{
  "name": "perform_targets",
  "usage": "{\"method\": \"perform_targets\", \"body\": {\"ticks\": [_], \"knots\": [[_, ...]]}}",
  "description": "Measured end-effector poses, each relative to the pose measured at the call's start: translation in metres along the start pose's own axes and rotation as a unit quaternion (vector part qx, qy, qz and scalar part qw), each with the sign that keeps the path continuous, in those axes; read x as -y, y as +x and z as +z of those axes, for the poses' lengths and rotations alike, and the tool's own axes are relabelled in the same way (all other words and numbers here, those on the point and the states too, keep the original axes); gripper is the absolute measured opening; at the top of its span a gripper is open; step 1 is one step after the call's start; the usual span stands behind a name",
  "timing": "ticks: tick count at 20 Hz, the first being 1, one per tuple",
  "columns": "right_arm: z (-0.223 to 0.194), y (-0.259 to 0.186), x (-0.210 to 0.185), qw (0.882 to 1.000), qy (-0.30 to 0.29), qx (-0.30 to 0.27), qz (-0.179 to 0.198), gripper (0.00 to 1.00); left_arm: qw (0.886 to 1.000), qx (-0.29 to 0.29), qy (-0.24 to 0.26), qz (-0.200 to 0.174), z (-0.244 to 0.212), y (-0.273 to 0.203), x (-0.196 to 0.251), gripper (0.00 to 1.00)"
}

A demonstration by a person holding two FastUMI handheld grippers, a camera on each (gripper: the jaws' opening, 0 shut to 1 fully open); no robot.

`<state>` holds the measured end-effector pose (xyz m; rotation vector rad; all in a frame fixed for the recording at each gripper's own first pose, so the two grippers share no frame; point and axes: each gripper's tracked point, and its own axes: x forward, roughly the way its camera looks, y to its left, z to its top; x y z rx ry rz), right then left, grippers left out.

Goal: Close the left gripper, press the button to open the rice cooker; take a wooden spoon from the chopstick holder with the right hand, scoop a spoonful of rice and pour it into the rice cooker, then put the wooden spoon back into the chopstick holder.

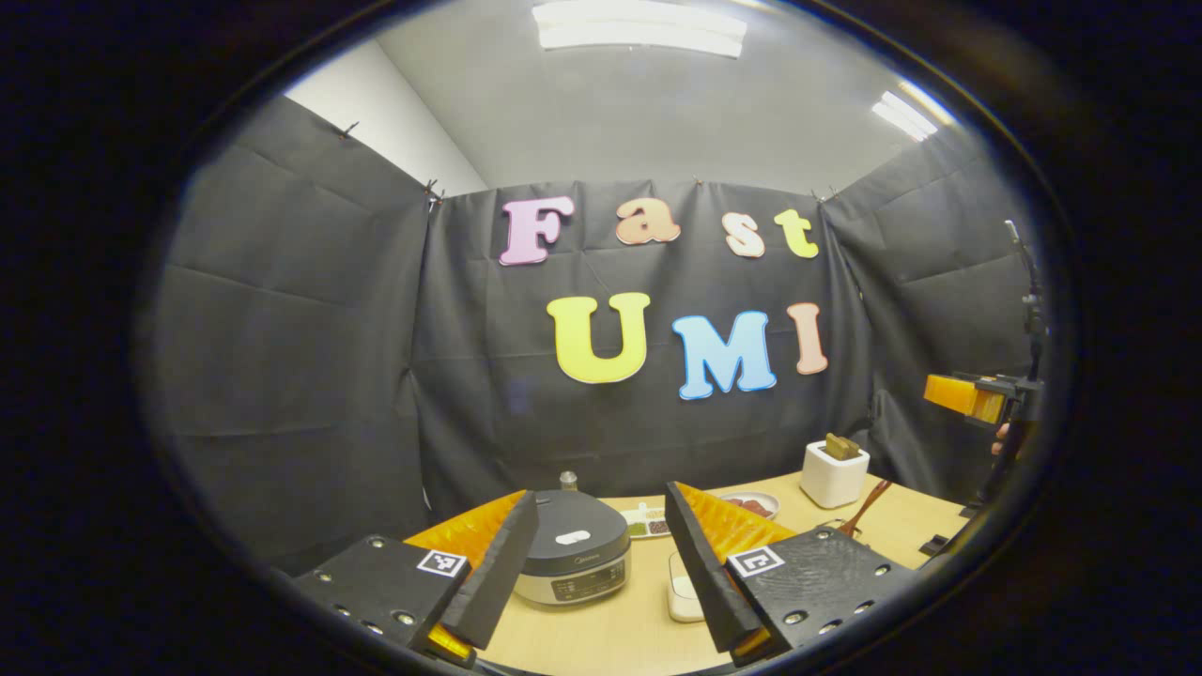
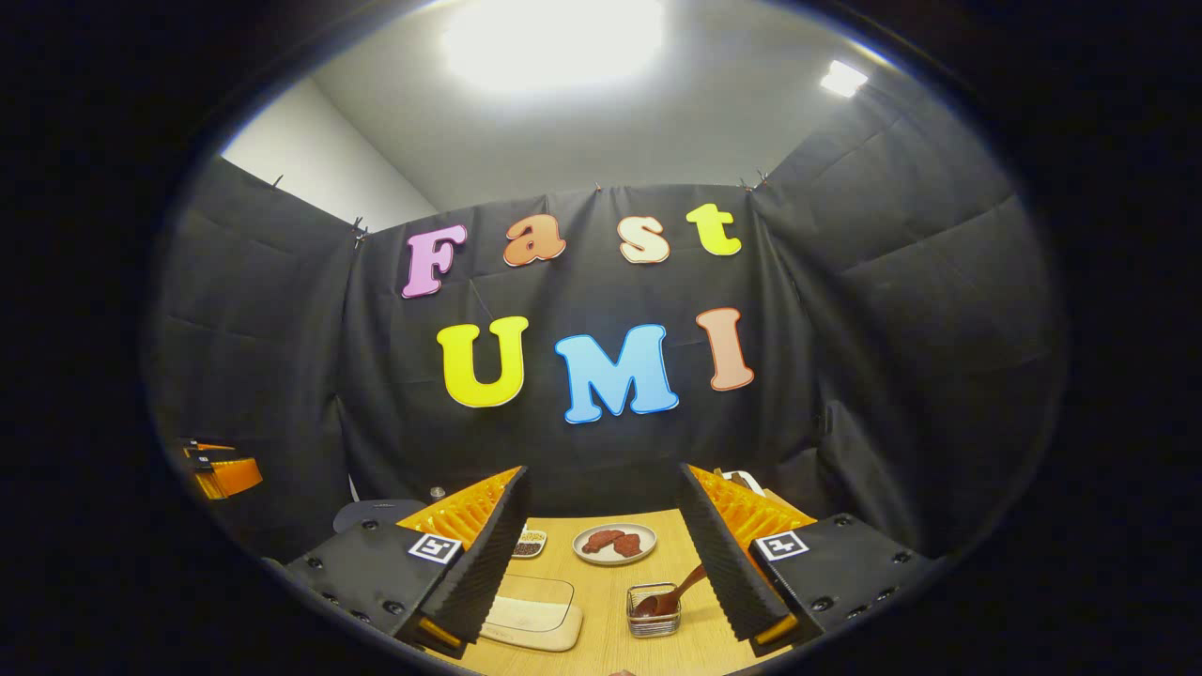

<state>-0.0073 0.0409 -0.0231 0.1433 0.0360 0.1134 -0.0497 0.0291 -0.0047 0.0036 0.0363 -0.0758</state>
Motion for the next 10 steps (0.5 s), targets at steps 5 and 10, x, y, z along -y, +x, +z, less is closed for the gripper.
{"method": "perform_targets", "body": {"ticks": [5, 10], "knots": [[0.008, -0.001, -0.006, 1.000, -0.011, 0.008, 0.008, 0.98, 1.000, 0.003, -0.007, 0.000, 0.006, 0.000, -0.007, 0.85], [0.013, -0.005, -0.011, 1.000, -0.024, 0.012, 0.009, 0.98, 1.000, 0.013, -0.006, 0.003, 0.012, -0.005, -0.012, 0.83]]}}
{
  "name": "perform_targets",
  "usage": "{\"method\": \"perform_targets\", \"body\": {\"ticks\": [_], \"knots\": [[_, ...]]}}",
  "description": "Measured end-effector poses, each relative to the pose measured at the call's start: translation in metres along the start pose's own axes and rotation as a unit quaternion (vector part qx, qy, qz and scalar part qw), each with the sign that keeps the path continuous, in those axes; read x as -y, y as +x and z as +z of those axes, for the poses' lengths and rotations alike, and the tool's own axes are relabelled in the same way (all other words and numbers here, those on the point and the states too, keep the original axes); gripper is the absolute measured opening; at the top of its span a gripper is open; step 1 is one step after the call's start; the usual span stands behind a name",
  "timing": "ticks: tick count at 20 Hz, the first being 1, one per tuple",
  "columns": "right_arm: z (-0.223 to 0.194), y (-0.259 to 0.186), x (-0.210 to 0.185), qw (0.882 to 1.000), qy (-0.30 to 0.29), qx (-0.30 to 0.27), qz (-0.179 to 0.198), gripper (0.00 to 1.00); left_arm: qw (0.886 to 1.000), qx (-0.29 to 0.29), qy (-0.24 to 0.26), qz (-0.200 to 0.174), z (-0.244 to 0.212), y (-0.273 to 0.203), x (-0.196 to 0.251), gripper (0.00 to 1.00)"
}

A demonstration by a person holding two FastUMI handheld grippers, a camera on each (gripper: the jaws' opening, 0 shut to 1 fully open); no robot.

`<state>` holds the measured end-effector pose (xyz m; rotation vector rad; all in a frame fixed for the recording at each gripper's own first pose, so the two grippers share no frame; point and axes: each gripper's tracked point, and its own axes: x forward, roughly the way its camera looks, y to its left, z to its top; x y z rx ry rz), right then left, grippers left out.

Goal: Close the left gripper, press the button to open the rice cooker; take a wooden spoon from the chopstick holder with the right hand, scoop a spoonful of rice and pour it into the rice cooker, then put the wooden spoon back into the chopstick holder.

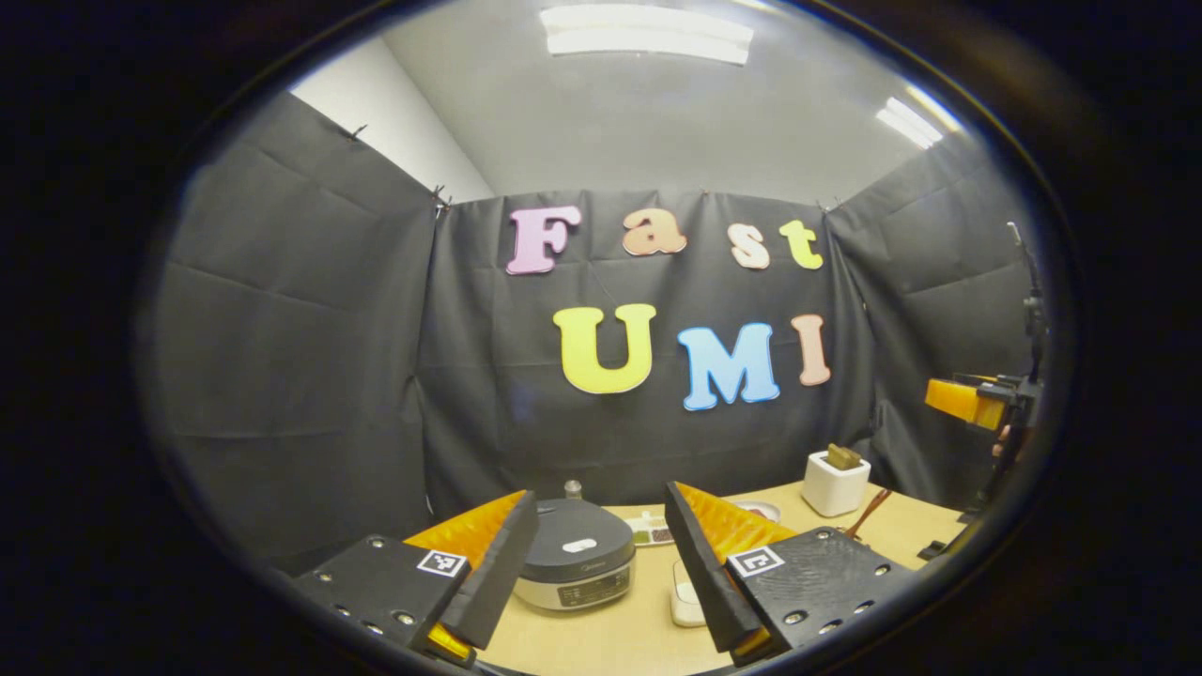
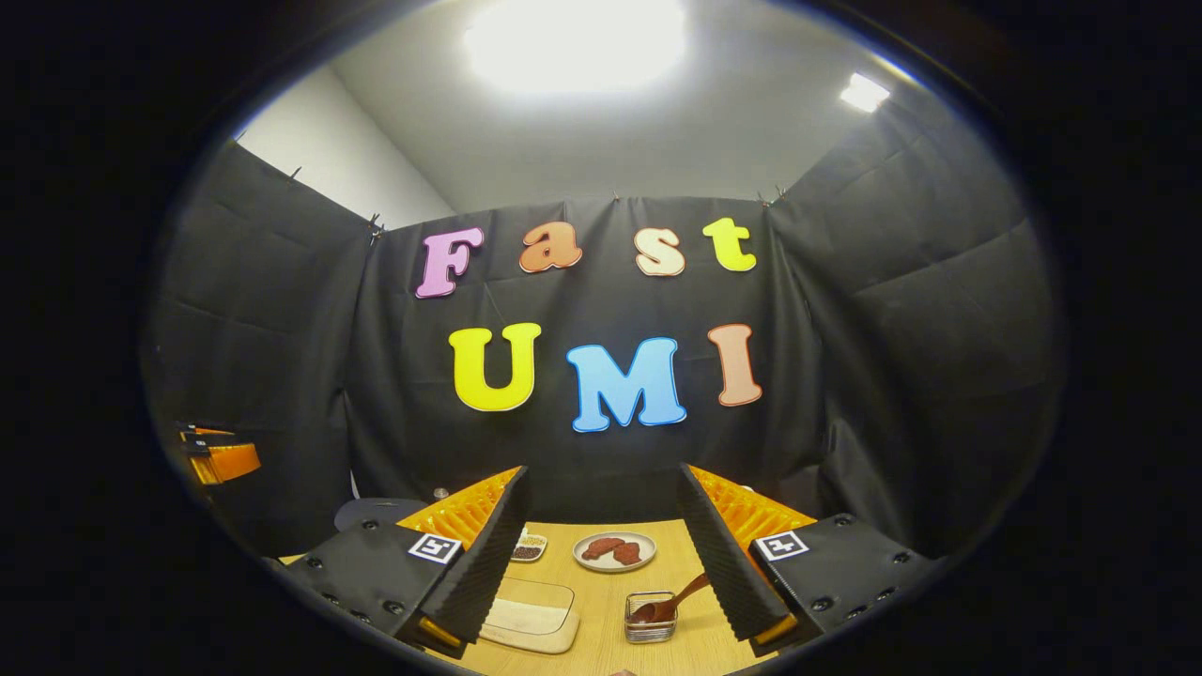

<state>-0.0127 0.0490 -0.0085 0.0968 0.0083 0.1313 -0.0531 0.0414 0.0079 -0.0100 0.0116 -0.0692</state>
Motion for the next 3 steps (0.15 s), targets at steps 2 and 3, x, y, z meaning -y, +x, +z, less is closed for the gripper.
{"method": "perform_targets", "body": {"ticks": [2, 3], "knots": [[-0.0025, -0.0016, -0.0005, 1.000, -0.005, -0.004, -0.001, 0.98, 1.000, -0.001, -0.002, -0.003, -0.0014, 0.0007, 0.0008, 0.85], [-0.0033, -0.0020, -0.0012, 1.000, -0.007, -0.006, 0.000, 0.98, 1.000, -0.001, -0.002, -0.003, -0.0022, 0.0012, 0.0011, 0.85]]}}
